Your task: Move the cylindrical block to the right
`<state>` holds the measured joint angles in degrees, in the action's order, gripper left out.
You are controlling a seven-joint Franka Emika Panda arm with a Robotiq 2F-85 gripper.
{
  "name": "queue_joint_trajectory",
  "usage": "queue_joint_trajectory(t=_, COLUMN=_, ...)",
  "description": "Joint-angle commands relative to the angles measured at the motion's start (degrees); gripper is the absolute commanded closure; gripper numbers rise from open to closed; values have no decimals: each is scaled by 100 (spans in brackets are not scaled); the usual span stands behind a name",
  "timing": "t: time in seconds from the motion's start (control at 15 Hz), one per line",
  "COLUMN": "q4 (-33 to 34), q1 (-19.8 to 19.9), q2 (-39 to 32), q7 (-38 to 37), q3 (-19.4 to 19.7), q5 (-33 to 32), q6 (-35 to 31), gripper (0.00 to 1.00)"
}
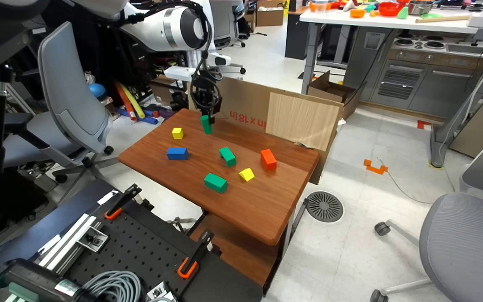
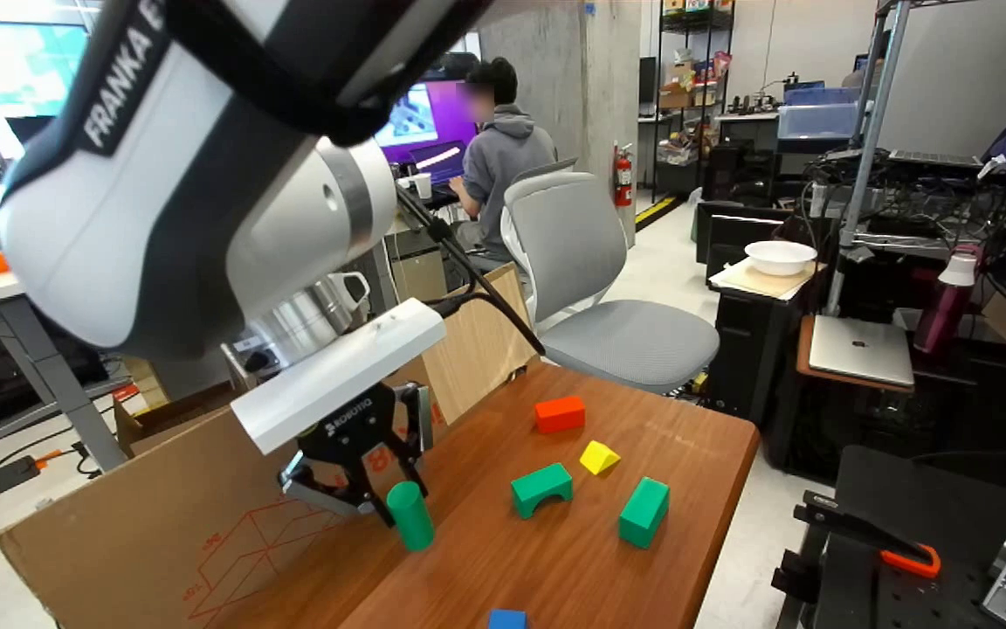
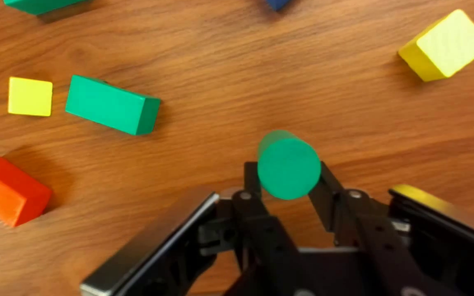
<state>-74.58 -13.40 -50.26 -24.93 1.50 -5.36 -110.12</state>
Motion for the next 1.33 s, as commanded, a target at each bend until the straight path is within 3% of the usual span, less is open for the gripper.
queue_joint_trajectory(t=0.0, q4=-529, q1=107, q2=656, q7=68, q3=4, q5=87, q6=-330, gripper=90)
queue_joint_trajectory(t=0.53, q4=-902, q1=602, q2=1027, q7=85, q3=112, q5=196, q6=-785, gripper=90)
queue_joint_trajectory(t=1.27, q4=-424, q1=1154, q2=402, q7=47, q3=168, q5=795, q6=-509, gripper=90)
